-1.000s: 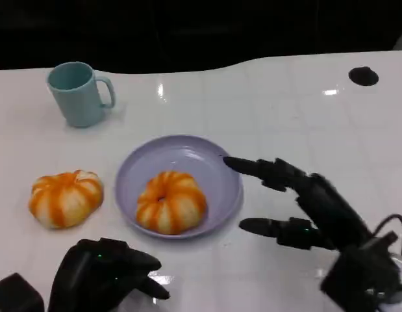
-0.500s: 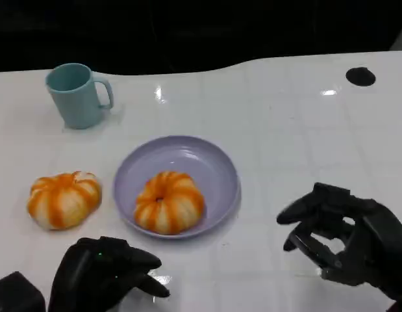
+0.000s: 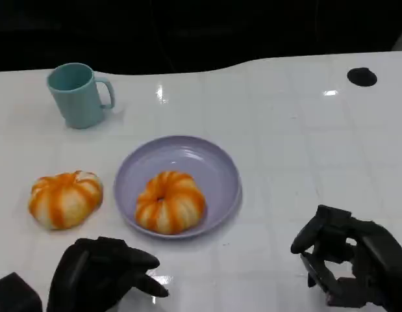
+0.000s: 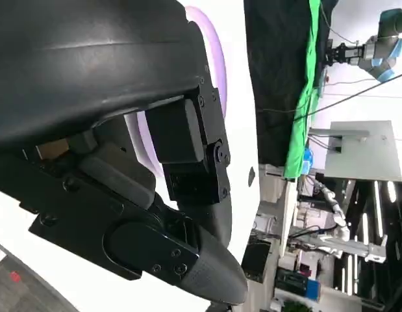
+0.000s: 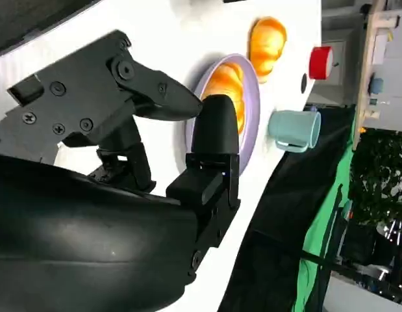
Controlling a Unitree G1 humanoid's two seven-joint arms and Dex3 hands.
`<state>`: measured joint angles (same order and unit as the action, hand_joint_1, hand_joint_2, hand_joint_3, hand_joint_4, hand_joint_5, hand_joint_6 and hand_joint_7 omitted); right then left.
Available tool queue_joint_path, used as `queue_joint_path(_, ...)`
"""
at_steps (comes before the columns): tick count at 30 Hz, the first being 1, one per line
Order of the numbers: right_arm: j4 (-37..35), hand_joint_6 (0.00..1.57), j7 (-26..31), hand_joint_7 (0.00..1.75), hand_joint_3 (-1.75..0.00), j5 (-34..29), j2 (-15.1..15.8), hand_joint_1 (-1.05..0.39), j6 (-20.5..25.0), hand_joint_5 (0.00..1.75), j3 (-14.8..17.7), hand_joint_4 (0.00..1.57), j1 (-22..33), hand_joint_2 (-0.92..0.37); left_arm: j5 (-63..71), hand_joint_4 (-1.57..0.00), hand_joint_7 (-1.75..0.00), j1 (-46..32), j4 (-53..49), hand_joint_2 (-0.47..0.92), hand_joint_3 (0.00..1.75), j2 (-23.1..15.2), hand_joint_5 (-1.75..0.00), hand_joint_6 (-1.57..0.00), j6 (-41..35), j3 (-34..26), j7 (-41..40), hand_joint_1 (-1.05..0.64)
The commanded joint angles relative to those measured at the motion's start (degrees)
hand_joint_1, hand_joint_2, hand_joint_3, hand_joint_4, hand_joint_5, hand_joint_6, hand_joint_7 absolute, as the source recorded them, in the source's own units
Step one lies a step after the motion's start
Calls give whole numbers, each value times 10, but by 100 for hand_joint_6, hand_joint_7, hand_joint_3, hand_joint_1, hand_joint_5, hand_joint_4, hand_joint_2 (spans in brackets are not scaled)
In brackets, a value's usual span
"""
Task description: Grasp the bread from the table and place it into the plate.
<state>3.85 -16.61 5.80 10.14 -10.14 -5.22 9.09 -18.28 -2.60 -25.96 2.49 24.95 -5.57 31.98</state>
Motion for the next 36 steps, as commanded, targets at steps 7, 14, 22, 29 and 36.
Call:
queue_joint_path(7, -23, 70, 1, 152, -115, -29, -3, -20, -30, 175, 1, 78, 1, -51, -1, -157, -14, -20, 21, 76, 0, -14, -36, -157, -1, 1, 6, -105)
queue_joint_path(14, -48, 70, -13, 154, -114, -25, -9, -21, -54, 175, 0, 79, -6, -51, -12, -157, -15, -21, 24, 76, 0, -15, -37, -157, -17, -2, 8, -105)
queue_joint_path(22, -64, 69, -12, 153, -113, -34, -13, -22, -65, 175, -2, 77, -12, -52, -4, -157, -15, -12, 11, 76, 0, -18, -37, -157, -10, -6, 6, -105)
queue_joint_path(29, -57, 70, -14, 152, -110, -34, -15, -23, -61, 175, -2, 76, -8, -54, -3, -157, -15, -15, 16, 76, 0, -18, -37, -157, -12, -5, 7, -105)
queue_joint_path(36, -53, 70, -14, 152, -110, -37, -13, -23, -60, 175, -3, 76, -5, -54, -5, -157, -15, -18, 21, 77, 0, -18, -36, -157, -14, -4, 9, -105)
